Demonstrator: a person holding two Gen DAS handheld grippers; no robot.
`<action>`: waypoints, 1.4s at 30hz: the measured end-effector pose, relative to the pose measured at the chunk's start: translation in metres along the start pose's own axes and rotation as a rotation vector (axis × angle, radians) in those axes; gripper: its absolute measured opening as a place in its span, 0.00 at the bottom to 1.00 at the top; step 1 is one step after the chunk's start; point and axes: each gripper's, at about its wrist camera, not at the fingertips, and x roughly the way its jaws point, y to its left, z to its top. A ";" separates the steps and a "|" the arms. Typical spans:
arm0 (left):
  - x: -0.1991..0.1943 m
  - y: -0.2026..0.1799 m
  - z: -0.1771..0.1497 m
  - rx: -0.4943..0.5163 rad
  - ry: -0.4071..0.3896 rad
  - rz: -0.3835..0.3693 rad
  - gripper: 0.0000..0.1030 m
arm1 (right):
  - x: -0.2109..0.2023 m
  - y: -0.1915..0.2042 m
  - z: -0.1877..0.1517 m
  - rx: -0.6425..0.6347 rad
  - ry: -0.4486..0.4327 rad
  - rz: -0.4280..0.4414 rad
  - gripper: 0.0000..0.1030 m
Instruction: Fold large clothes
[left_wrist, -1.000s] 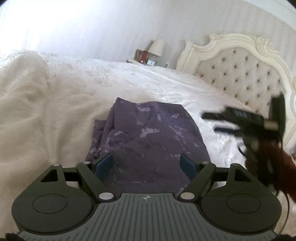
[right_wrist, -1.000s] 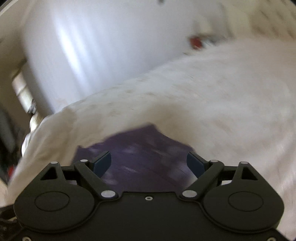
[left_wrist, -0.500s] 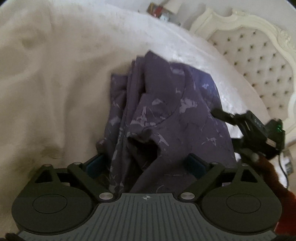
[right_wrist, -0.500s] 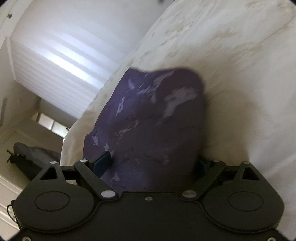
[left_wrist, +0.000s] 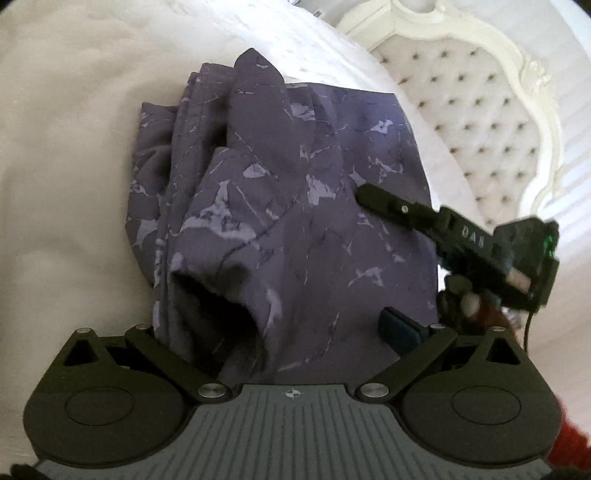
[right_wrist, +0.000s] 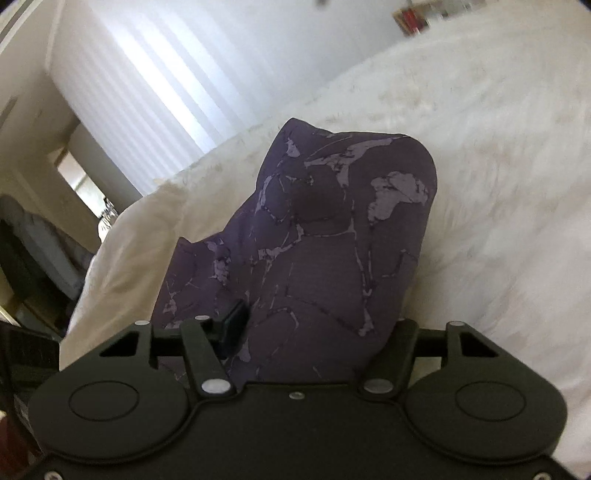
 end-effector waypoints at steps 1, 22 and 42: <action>0.007 -0.006 0.000 -0.012 -0.001 -0.017 0.99 | -0.007 -0.001 0.002 -0.017 -0.007 -0.016 0.64; 0.248 -0.189 0.029 0.217 0.133 -0.070 0.99 | -0.154 -0.175 0.016 0.057 -0.084 -0.567 0.82; 0.124 -0.194 -0.023 0.544 -0.154 0.102 0.99 | -0.224 -0.103 -0.044 0.196 -0.313 -0.652 0.99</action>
